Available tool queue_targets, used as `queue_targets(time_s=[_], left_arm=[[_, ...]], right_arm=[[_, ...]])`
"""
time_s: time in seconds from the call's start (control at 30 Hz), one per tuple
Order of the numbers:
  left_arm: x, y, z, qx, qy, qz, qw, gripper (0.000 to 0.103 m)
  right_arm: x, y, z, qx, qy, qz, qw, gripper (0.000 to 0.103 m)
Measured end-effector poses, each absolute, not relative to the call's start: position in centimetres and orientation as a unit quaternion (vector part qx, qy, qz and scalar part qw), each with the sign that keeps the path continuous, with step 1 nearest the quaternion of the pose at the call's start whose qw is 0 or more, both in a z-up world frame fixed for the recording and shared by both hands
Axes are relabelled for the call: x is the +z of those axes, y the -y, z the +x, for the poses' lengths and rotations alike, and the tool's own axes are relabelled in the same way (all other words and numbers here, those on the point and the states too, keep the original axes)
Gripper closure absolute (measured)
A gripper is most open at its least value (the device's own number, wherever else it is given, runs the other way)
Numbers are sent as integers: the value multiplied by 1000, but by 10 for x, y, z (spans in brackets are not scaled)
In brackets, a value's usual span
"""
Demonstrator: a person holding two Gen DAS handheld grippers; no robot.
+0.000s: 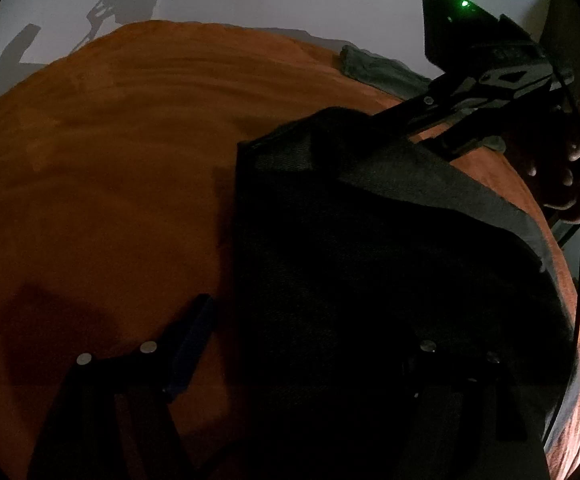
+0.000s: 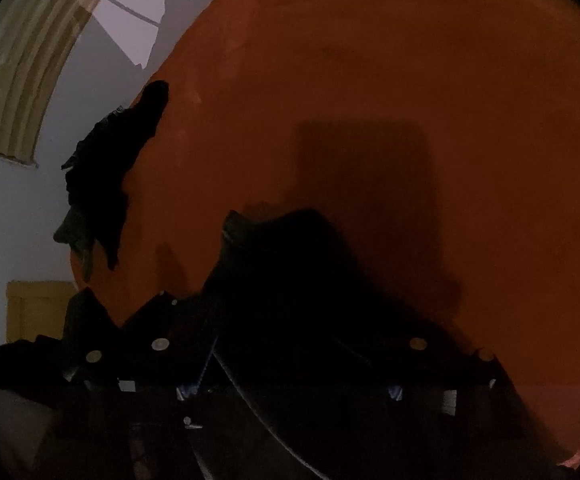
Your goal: Fold clothes
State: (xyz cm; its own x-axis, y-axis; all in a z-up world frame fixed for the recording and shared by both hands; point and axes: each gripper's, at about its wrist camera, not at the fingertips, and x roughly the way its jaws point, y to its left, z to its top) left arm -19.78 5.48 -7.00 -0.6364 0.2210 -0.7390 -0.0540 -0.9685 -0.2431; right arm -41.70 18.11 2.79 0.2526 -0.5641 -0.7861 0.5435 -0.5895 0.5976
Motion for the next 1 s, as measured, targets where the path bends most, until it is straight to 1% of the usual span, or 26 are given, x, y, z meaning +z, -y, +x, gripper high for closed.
queue_targets(time_s=[0.2, 0.27, 0.33, 0.37, 0.4, 0.43, 0.5, 0.6, 0.73, 0.83, 0.87, 0.93, 0.97, 1.0], left_arm=[[-70, -55, -196, 899, 102, -419, 77, 27], [-70, -56, -196, 899, 102, -419, 76, 27], [-71, -56, -196, 899, 102, -419, 76, 27], [-71, -56, -196, 899, 101, -419, 75, 26], [-71, -56, -197, 899, 102, -419, 74, 26], [-71, -56, -197, 899, 104, -420, 75, 26], [-71, -56, -197, 899, 107, -418, 78, 26], [-71, -56, -197, 898, 111, -418, 81, 25], [-71, -56, -196, 900, 118, -411, 86, 23], [-72, -51, -195, 898, 130, -409, 94, 23], [-73, -50, -194, 897, 133, -411, 97, 23], [-75, -51, -196, 894, 127, -419, 100, 23], [-76, -51, -196, 894, 120, -420, 100, 23], [-76, -53, -196, 895, 112, -420, 101, 23]], right_arm=[[25, -176, -409, -607, -71, 645, 458, 37], [24, -174, -405, -605, -100, 643, 458, 35], [23, -162, -391, -617, -175, 621, 451, 36], [23, -156, -382, -628, -217, 602, 442, 39], [23, -153, -374, -642, -254, 582, 430, 53], [29, -155, -372, -659, -261, 567, 420, 65], [49, -170, -374, -695, -236, 543, 408, 99], [81, -192, -377, -722, -201, 516, 414, 100], [95, -208, -375, -737, -186, 501, 415, 100], [85, -229, -399, -733, -117, 535, 403, 100], [69, -238, -414, -719, -71, 566, 398, 100], [32, -264, -447, -676, 61, 628, 382, 99], [21, -280, -459, -659, 130, 641, 371, 99], [17, -294, -468, -654, 174, 641, 362, 98]])
